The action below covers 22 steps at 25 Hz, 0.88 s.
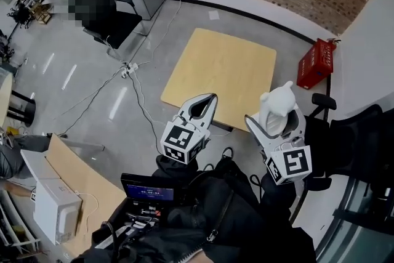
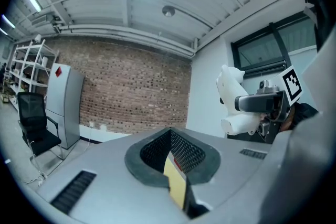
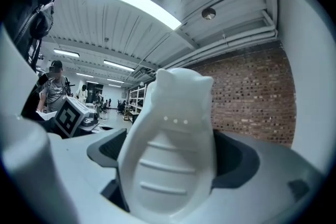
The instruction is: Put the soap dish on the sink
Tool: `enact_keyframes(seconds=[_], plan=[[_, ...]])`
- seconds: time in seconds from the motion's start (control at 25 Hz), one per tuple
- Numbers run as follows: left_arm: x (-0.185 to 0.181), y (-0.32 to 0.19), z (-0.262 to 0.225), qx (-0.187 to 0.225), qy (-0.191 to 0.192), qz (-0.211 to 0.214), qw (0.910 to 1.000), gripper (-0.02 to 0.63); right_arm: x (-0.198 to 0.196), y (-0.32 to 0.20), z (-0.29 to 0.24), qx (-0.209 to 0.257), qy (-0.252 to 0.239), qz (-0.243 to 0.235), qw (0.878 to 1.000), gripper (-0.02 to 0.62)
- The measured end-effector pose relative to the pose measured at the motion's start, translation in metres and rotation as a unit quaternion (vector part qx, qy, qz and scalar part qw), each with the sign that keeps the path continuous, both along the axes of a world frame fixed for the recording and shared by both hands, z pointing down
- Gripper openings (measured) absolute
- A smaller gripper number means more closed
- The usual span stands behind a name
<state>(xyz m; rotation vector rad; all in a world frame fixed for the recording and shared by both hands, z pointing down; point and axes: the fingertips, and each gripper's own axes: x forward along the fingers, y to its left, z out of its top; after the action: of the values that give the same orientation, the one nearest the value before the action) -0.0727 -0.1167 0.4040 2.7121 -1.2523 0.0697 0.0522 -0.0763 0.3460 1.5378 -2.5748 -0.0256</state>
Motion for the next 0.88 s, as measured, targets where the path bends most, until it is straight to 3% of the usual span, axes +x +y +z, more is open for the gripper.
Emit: enact_keyframes(seconds=[0.44, 0.88], plan=[[0.037, -0.064, -0.014, 0.021, -0.019, -0.015, 0.9995, 0.002, 0.04, -0.067, 0.001, 0.005, -0.02, -0.022, 1.0, 0.515], [0.074, -0.112, 0.002, -0.001, -0.036, -0.017, 0.9992, 0.002, 0.072, -0.117, 0.028, -0.027, -0.03, -0.042, 0.998, 0.515]])
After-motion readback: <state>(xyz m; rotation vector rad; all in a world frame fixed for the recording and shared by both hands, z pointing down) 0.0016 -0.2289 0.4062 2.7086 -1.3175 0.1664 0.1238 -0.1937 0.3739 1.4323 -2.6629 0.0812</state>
